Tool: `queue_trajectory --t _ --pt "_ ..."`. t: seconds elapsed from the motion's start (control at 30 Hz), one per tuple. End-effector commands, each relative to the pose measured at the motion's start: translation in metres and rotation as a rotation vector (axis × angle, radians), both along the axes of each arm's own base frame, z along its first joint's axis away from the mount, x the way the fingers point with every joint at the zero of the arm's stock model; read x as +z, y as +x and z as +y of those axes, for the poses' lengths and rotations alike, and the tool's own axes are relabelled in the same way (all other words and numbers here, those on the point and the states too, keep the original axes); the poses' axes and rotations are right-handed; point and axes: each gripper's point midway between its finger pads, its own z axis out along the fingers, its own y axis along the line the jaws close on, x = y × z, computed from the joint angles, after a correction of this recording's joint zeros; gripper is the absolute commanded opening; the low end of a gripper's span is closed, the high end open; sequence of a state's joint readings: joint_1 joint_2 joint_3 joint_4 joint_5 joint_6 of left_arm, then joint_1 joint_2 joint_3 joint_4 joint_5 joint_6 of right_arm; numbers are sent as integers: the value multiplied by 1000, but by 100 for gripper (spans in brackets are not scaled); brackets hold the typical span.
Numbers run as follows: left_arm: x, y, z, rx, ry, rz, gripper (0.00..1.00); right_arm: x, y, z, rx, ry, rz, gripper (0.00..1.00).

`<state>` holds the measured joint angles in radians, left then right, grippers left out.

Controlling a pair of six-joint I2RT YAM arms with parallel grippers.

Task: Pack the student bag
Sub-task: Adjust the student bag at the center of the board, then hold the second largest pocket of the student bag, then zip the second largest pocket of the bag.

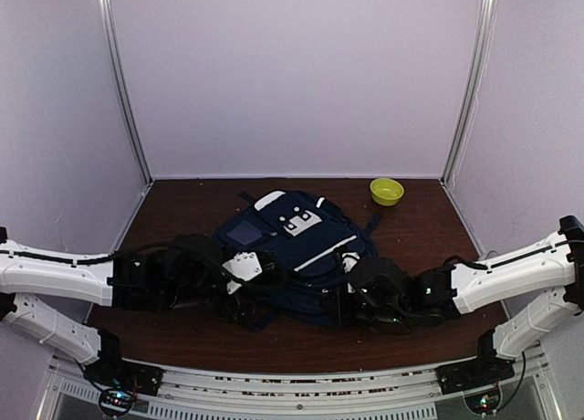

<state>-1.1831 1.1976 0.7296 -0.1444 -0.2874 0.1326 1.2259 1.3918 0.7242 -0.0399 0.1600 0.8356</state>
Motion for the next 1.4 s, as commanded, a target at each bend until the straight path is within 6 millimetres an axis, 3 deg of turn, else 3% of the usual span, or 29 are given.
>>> queue_trajectory --t 0.0,0.17,0.6,0.7,0.83,0.9,1.03,1.37 --pt "19 1 -39 -160 4 -151 86 13 8 -9 -31 -16 -43 0" --pt "11 -5 -71 -316 21 -217 83 20 8 -8 -24 -13 -50 0" --pt "-8 11 -124 -377 75 -238 52 29 6 -14 -30 7 -54 0" --pt "-7 14 -127 -366 63 -242 48 31 5 -14 -21 12 -55 0" --pt "-18 21 -126 -332 116 -225 17 35 6 -18 -33 16 -66 0" --pt "-19 19 -124 -340 122 -216 8 34 9 -23 -52 5 -71 0" --pt "-15 13 -118 -355 106 -210 0 30 14 -29 -71 -10 -66 0" --pt "-5 3 -101 -365 99 -203 0 14 34 -70 -184 -55 -27 0"
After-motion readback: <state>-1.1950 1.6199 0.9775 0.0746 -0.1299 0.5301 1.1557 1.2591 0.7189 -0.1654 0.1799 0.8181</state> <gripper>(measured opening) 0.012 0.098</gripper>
